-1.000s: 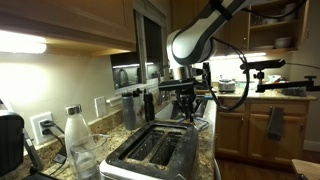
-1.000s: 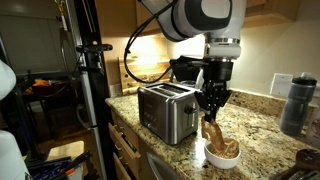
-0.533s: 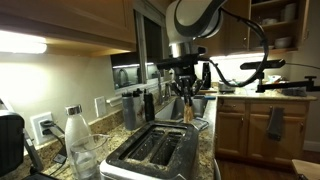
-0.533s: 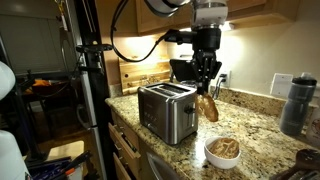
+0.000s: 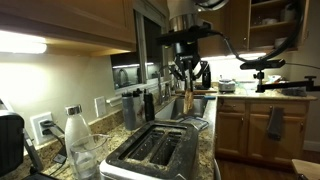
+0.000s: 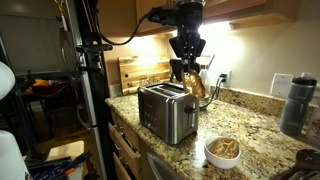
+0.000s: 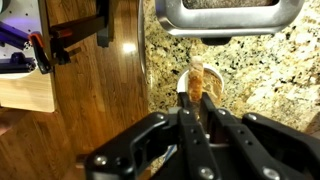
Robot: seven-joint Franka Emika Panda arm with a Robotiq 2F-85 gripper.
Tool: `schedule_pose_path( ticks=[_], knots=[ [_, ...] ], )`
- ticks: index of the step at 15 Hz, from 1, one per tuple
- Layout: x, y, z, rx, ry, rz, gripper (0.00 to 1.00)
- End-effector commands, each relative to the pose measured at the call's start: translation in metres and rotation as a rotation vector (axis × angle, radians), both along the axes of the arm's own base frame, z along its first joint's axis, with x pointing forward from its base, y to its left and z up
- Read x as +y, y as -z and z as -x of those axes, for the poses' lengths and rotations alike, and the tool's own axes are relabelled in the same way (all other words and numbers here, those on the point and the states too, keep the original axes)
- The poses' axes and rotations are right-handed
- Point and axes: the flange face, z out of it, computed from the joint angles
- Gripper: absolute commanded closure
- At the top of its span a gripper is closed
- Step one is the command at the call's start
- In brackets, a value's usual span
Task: Place one slice of bread in each of the two slots on the toaster
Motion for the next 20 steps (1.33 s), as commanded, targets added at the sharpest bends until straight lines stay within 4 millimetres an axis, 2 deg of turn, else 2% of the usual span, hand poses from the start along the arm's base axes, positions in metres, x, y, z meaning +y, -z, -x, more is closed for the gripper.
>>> schedule_pose_path(
  ticks=[1, 5, 8, 16, 20],
  knots=[
    [0.02, -0.021, 0.024, -0.014, -0.029, 0.0, 0.91],
    [0.047, -0.037, 0.029, -0.04, -0.082, 0.003, 0.91],
    [0.067, -0.041, 0.027, -0.064, -0.135, -0.002, 0.91],
    [0.114, -0.024, 0.0, -0.118, -0.29, -0.085, 0.91],
    [0.129, -0.011, -0.013, -0.14, -0.342, -0.131, 0.91]
  ],
)
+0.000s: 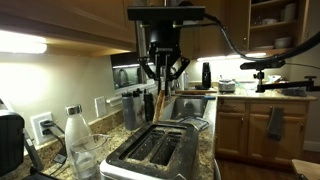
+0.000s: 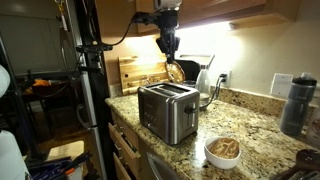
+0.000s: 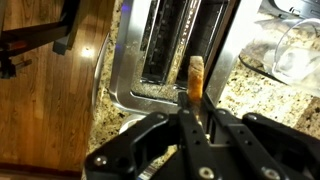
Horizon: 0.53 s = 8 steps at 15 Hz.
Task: Place one slice of bread in each of the two slots on the toaster
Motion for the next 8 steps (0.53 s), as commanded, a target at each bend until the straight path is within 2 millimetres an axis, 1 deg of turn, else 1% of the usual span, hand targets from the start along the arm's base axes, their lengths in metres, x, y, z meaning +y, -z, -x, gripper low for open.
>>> schedule_pose_path(
  ticks=[1, 8],
  knots=[
    [0.012, 0.006, -0.011, -0.02, -0.049, -0.049, 0.91],
    [0.021, 0.02, -0.02, -0.01, -0.085, -0.097, 0.91]
  ],
)
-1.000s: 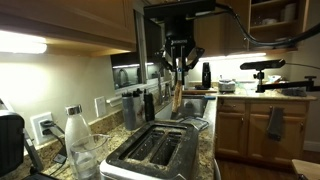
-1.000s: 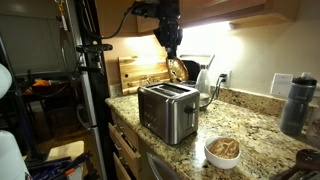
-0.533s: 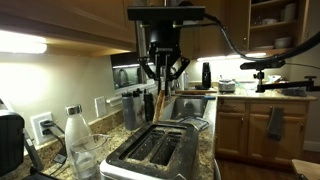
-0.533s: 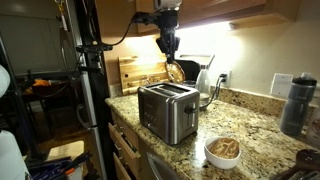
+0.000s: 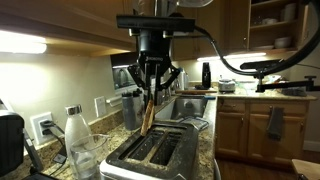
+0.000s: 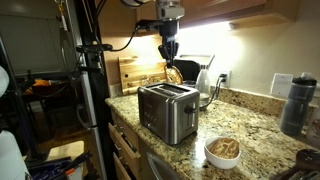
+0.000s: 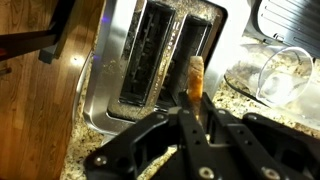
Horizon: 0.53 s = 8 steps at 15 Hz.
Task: Place one slice of bread in each of the two slots on the toaster
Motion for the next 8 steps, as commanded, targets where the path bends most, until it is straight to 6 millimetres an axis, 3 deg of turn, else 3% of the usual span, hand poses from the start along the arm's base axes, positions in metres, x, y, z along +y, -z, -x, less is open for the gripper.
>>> schedule_pose_path(
  ticks=[1, 8],
  knots=[
    [0.0043, 0.0006, -0.0034, -0.004, -0.016, -0.042, 0.91],
    [0.0017, 0.0003, -0.0019, 0.021, 0.004, -0.054, 0.91]
  ],
)
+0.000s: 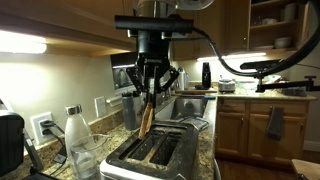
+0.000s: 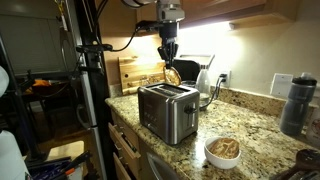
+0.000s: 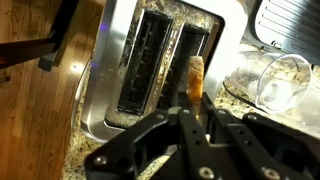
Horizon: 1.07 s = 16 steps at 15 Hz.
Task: Place one slice of bread in each of the two slots on the toaster
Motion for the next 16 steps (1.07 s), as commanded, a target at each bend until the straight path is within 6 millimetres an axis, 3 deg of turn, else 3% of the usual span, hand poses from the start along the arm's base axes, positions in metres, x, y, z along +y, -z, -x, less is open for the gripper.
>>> schedule_pose_path(
  ticks=[1, 9, 10, 13, 16],
  knots=[
    [-0.001, -0.005, 0.0, 0.018, 0.008, -0.02, 0.91],
    [-0.006, -0.002, -0.003, 0.064, 0.015, -0.015, 0.91],
    [-0.006, -0.002, -0.005, 0.063, 0.016, -0.018, 0.62],
    [-0.005, -0.001, -0.009, 0.061, 0.014, -0.014, 0.49],
    [-0.005, -0.002, -0.011, 0.06, 0.019, -0.014, 0.3]
  ],
)
